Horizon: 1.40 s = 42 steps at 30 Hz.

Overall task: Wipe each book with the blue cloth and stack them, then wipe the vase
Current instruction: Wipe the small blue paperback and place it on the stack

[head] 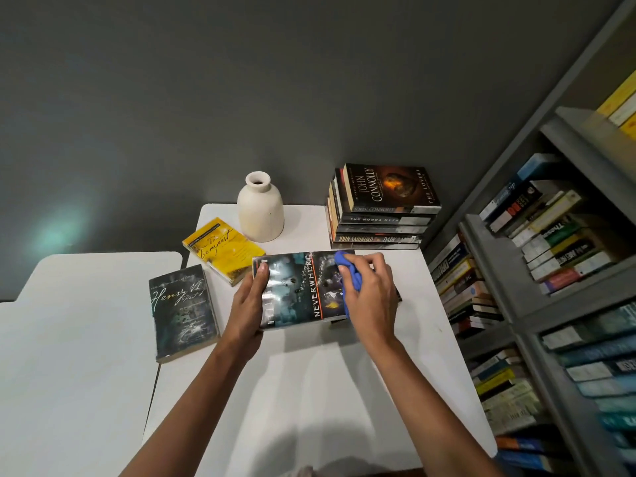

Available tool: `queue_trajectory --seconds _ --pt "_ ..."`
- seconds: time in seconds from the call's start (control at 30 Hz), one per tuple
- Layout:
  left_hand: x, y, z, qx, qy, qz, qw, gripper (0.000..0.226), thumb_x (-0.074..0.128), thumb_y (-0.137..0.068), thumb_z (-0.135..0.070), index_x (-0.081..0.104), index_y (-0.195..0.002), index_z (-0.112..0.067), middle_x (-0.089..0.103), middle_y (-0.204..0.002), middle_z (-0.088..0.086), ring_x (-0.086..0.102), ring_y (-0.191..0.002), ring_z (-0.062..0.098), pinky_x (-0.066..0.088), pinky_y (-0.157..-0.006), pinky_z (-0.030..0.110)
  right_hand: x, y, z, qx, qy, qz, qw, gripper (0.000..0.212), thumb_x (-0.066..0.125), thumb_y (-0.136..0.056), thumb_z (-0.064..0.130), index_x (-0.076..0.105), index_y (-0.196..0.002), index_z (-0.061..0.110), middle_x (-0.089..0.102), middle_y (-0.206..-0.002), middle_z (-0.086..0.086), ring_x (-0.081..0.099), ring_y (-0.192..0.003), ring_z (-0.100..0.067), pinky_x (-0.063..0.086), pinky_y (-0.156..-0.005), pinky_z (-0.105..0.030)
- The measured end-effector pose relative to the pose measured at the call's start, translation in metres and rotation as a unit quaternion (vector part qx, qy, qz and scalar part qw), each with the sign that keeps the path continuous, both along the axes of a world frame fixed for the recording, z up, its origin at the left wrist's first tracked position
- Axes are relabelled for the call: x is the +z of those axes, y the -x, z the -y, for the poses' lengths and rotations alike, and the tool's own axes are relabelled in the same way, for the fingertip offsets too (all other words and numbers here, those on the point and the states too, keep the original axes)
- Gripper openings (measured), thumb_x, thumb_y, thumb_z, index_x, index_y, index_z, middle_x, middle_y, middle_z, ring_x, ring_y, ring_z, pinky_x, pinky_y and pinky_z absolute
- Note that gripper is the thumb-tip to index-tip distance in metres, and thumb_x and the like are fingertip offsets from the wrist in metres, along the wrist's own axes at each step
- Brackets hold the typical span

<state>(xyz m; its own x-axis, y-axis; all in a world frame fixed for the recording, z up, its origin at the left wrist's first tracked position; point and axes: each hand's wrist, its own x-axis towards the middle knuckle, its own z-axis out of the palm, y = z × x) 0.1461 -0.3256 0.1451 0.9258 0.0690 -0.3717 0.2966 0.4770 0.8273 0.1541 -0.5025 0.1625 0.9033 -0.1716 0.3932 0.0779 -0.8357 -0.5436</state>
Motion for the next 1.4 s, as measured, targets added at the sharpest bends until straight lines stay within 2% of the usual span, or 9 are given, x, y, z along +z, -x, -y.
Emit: queue_trajectory --seconds 0.2,0.37,0.57,0.73,0.83,0.97,1.13,1.27,1.4 --pt "-0.001 -0.008 0.0 0.02 0.006 0.007 1.0 0.039 0.052 -0.093 -0.041 0.062 -0.121 -0.015 0.068 -0.12 0.013 0.07 -0.099 0.024 0.059 -0.068 0.033 -0.001 0.018 -0.005 0.078 0.032 0.03 0.996 0.027 0.07 -0.084 0.021 0.071 -0.111 0.021 0.055 -0.09 0.002 0.055 -0.076 -0.018 0.048 -0.057 -0.028" --pt "-0.003 -0.008 0.003 0.0 0.026 0.008 1.0 0.049 0.054 -0.088 -0.043 0.059 -0.127 -0.013 0.068 -0.119 0.012 0.072 -0.094 0.021 0.06 -0.07 0.034 0.01 -0.013 0.016 -0.005 0.011 0.028 1.0 0.027 0.071 -0.085 0.02 0.071 -0.112 0.021 0.055 -0.09 0.0 0.056 -0.073 -0.021 0.049 -0.054 -0.03" --pt "-0.002 -0.017 -0.002 0.01 0.006 0.01 1.0 0.053 0.057 -0.087 -0.045 0.058 -0.13 -0.013 0.063 -0.129 0.015 0.06 -0.119 0.034 0.048 -0.1 0.054 0.007 -0.001 0.007 0.07 0.061 0.027 0.995 0.028 0.073 -0.083 0.023 0.072 -0.111 0.022 0.055 -0.088 0.003 0.054 -0.073 -0.016 0.038 -0.057 -0.02" --pt "0.002 -0.017 0.004 -0.005 0.018 0.01 1.0 0.055 0.055 -0.087 -0.042 0.055 -0.132 -0.01 0.064 -0.127 0.015 0.067 -0.106 0.028 0.059 -0.083 0.042 0.018 -0.017 0.011 0.015 0.043 0.02 0.999 0.028 0.073 -0.083 0.022 0.072 -0.111 0.021 0.056 -0.09 0.001 0.055 -0.073 -0.02 0.041 -0.055 -0.024" --pt "0.004 -0.021 0.001 -0.012 0.006 0.017 1.0 0.048 0.056 -0.088 -0.042 0.06 -0.127 -0.015 0.066 -0.126 0.014 0.064 -0.112 0.03 0.058 -0.086 0.043 0.018 -0.012 0.006 0.086 0.075 0.03 0.993 0.027 0.073 -0.083 0.024 0.072 -0.11 0.021 0.055 -0.088 0.002 0.053 -0.074 -0.017 0.041 -0.056 -0.023" --pt "0.006 -0.02 0.001 -0.016 0.012 0.021 1.0 0.041 0.056 -0.088 -0.041 0.063 -0.122 -0.02 0.066 -0.126 0.012 0.062 -0.116 0.031 0.052 -0.095 0.05 0.024 -0.025 0.025 0.012 0.037 0.033 0.999 0.027 0.073 -0.083 0.022 0.072 -0.11 0.019 0.056 -0.089 0.0 0.056 -0.074 -0.019 0.05 -0.055 -0.027" --pt "0.01 -0.018 0.007 -0.022 0.01 0.024 0.999 0.049 0.058 -0.087 -0.043 0.061 -0.124 -0.013 0.067 -0.123 0.016 0.068 -0.105 0.028 0.059 -0.081 0.041 0.024 -0.016 0.005 0.115 0.081 0.046 0.989 0.027 0.073 -0.082 0.025 0.072 -0.109 0.02 0.056 -0.088 0.002 0.054 -0.073 -0.018 0.047 -0.053 -0.028" --pt "0.011 -0.018 0.007 -0.024 0.007 0.024 0.999 0.05 0.057 -0.088 -0.043 0.06 -0.127 -0.013 0.068 -0.122 0.014 0.067 -0.108 0.03 0.058 -0.084 0.044 0.029 -0.027 0.028 0.033 0.052 0.037 0.997 0.029 0.073 -0.082 0.025 0.072 -0.111 0.02 0.056 -0.089 0.002 0.054 -0.074 -0.017 0.047 -0.052 -0.025" --pt "0.015 -0.02 0.009 -0.022 0.003 0.026 0.999 0.041 0.055 -0.09 -0.039 0.064 -0.119 -0.012 0.071 -0.113 0.012 0.072 -0.093 0.021 0.06 -0.071 0.034 0.028 -0.011 0.011 0.167 0.098 0.05 0.98 0.031 0.075 -0.081 0.023 0.072 -0.112 0.023 0.058 -0.09 0.003 0.053 -0.075 -0.016 0.045 -0.056 -0.023"
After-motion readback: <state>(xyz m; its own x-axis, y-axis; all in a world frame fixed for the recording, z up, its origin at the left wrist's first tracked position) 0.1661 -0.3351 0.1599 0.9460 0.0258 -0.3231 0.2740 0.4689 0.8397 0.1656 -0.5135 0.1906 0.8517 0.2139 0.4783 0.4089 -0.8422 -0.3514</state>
